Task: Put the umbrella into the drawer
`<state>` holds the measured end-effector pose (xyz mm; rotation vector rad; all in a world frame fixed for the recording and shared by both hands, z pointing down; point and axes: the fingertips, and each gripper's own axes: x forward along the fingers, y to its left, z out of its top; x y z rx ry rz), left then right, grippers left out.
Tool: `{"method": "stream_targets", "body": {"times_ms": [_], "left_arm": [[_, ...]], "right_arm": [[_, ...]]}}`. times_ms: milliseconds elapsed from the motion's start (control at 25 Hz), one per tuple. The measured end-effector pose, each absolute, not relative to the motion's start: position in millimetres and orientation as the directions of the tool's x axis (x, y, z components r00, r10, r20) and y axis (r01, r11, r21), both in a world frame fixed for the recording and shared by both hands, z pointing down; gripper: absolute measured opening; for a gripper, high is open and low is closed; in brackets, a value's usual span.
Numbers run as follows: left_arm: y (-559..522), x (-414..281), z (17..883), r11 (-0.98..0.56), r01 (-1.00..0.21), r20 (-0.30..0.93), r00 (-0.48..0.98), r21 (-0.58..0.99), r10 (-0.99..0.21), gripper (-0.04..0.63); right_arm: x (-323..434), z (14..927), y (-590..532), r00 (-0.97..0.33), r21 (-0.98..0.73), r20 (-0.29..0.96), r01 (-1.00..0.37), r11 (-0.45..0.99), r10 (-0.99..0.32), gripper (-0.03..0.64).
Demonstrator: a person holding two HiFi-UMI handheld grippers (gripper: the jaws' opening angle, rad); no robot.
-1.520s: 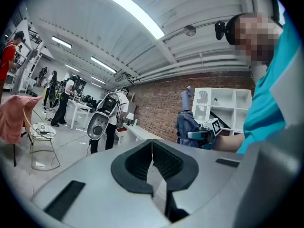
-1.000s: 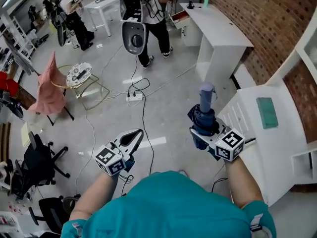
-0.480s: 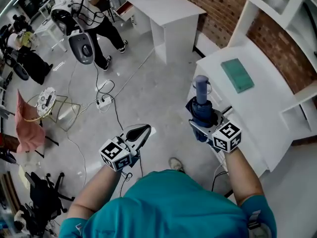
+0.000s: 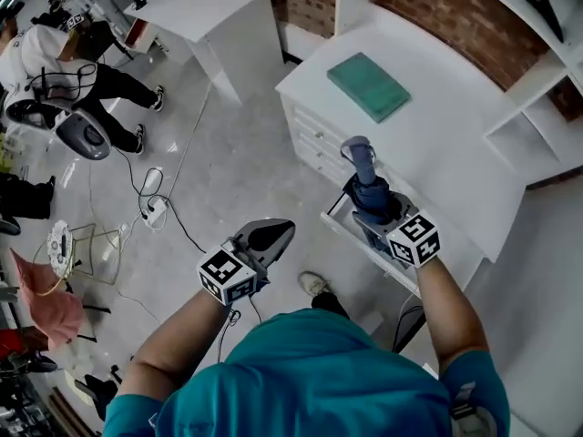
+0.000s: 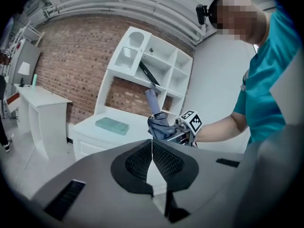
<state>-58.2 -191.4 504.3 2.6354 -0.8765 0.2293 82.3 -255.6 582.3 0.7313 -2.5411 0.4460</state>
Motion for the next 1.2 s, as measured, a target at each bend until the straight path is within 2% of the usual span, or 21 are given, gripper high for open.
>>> {"method": "stream_targets", "body": {"times_ms": [280, 600, 1200], "left_arm": [[-224.4, 31.4, 539.0, -0.797, -0.509, 0.297, 0.855, 0.326, -0.424, 0.018], [-238.5, 102.4, 571.0, -0.834, -0.438, 0.335, 0.883, 0.335, -0.330, 0.018], [-235.2, 159.0, 609.1, -0.859, -0.369, 0.394, 0.892, 0.355, -0.221, 0.018]], "right_arm": [[175.9, 646.3, -254.1, -0.667, -0.185, 0.603, -0.651, 0.736, -0.438, 0.272], [254.6, 720.9, -235.1, -0.570, -0.172, 0.717, -0.702, 0.691, -0.401, 0.272], [311.0, 828.2, -197.5, -0.414, -0.150, 0.882, -0.701, 0.697, -0.227, 0.272]]}}
